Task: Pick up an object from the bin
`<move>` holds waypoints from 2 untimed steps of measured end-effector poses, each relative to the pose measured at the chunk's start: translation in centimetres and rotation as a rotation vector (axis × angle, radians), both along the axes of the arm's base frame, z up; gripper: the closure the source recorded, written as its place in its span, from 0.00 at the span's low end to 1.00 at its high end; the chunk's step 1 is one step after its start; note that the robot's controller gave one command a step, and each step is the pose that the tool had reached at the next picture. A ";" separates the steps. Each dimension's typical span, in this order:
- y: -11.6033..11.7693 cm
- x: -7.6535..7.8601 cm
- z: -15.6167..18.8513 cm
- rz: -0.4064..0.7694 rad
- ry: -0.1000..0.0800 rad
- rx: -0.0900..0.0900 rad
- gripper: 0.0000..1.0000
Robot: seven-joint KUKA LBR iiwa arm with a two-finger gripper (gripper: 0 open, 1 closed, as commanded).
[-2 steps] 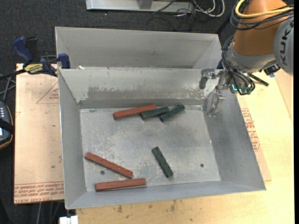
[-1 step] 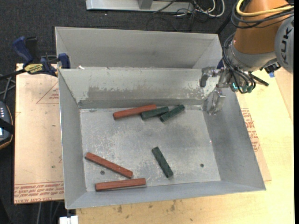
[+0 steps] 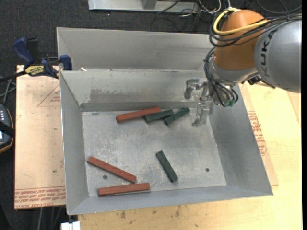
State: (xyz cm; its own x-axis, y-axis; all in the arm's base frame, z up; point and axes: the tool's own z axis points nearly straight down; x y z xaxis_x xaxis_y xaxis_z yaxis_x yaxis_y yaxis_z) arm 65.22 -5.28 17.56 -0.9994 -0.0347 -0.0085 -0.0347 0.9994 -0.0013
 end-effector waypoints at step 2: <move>1.7 -3.0 -8.4 -0.093 0.008 0.002 0.00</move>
Offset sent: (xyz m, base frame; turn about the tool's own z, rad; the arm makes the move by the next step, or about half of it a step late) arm -0.0154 0.0299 -0.1013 -0.1208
